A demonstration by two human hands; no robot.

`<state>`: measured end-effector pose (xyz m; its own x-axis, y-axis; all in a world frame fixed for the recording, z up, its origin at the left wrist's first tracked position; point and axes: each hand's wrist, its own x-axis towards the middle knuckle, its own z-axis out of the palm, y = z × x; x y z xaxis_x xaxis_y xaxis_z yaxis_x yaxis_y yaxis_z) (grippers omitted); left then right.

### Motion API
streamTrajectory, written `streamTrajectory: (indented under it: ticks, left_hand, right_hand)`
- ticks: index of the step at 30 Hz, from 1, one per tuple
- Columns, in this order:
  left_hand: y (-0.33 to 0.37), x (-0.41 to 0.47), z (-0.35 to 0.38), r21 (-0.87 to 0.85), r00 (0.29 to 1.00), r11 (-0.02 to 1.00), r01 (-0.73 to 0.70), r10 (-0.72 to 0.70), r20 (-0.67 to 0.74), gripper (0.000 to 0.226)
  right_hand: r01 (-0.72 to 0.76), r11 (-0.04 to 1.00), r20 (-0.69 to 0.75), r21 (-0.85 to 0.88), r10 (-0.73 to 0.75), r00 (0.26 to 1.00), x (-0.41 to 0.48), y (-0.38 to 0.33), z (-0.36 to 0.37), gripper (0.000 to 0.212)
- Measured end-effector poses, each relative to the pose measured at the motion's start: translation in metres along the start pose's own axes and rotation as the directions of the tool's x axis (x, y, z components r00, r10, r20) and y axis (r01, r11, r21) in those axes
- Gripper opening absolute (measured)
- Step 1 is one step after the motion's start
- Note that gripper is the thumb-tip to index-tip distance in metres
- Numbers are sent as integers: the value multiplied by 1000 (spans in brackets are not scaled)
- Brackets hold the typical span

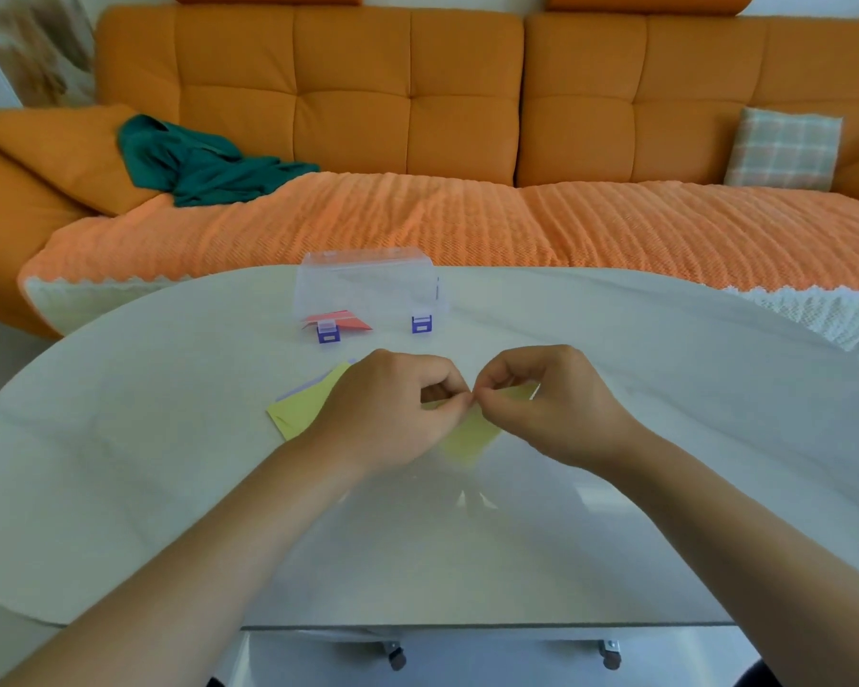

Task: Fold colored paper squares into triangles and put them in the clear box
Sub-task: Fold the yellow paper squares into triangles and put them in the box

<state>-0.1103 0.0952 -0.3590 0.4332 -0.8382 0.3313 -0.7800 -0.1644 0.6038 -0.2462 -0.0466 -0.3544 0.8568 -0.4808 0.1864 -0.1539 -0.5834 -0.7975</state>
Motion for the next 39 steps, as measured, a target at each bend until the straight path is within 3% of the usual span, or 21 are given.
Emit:
streamTrajectory:
  ticks: [9, 14, 16, 20, 23, 28, 33, 39]
  left_hand:
    - [-4, 4, -25, 12, 991, 995, 95, -96, 98, 14]
    - [-11, 3, -34, 50, 992, 993, 111, -114, 56, 18]
    - [-12, 1, -33, 41, 991, 992, 122, -124, 53, 16]
    - [-4, -1, -25, -2, 992, 993, 116, -116, 42, 13]
    - [1, 0, -22, 9, 992, 992, 128, -128, 17, 11]
    - [10, 1, -15, 95, 996, 991, 94, -94, 2, 10]
    - [2, 5, -27, -10, 991, 991, 131, -131, 42, 13]
    - [-26, 9, -52, 219, 965, 952, 216, -243, 102, 19]
  right_hand:
    - [-50, 997, -8, -62, 50, 999, 7, 5, -16, 9]
    - [-152, 971, -165, -184, 122, 979, 9, 18, -27, 13]
    - [-103, 985, -174, -137, 79, 982, 9, 16, -27, 14]
    - [52, 997, -2, -65, -53, 999, 6, 5, -11, 8]
    - [37, 999, -2, -2, -37, 999, 7, 3, -5, 13]
    - [101, 993, 23, -56, -100, 995, 5, 0, -3, 16]
    - [16, 1000, -43, 15, -15, 999, 12, 2, -13, 17]
    - [-122, 992, -141, 24, 124, 982, 18, 12, -26, 17]
